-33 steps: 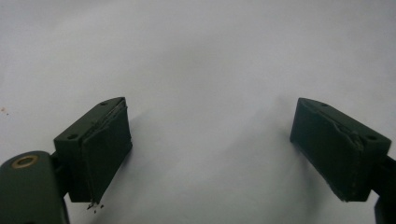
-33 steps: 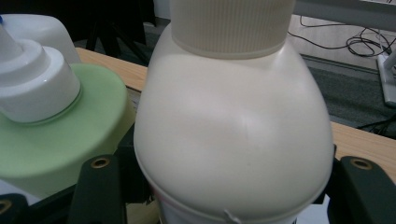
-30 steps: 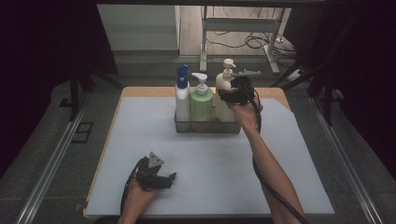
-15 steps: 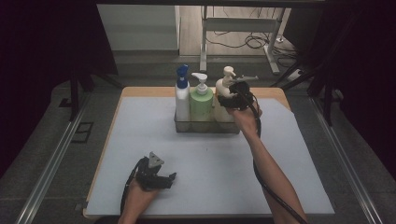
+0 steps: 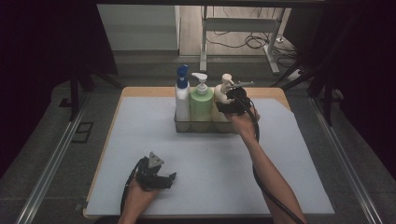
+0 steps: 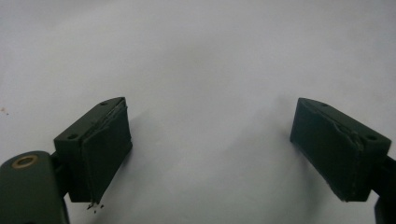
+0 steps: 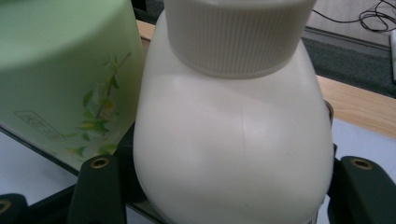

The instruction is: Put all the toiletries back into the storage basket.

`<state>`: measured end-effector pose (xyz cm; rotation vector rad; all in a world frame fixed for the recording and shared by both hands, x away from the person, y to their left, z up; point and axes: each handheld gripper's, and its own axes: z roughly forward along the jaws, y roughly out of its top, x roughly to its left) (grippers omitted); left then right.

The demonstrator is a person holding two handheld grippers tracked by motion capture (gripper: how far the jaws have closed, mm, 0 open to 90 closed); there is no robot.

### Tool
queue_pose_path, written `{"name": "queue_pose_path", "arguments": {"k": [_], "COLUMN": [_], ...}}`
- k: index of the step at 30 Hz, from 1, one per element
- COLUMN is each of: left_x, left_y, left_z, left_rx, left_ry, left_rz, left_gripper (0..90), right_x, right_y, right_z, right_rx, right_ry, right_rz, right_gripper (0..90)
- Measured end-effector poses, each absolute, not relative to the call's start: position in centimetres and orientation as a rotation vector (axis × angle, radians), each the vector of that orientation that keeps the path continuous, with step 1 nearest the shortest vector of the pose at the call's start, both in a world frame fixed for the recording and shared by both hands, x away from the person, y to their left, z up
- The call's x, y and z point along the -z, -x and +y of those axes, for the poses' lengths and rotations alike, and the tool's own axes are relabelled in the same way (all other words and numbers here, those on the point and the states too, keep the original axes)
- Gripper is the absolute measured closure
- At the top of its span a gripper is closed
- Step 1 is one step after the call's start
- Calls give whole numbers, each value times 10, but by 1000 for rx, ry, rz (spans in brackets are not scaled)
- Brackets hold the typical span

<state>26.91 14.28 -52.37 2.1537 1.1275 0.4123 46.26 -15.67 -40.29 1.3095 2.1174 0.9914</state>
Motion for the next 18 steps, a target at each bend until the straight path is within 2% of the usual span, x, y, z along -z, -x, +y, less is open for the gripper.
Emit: {"name": "queue_pose_path", "arguments": {"k": [18], "left_x": [524], "left_y": [-269], "left_z": [142], "left_rx": [-413], "left_ry": [-2147], "left_rz": [1131], "left_gripper": [120], "right_x": [410], "right_y": [-457], "right_z": [-169], "right_rx": [-1043], "right_ry": [-1270], "right_rz": [2143], "right_gripper": [313]}}
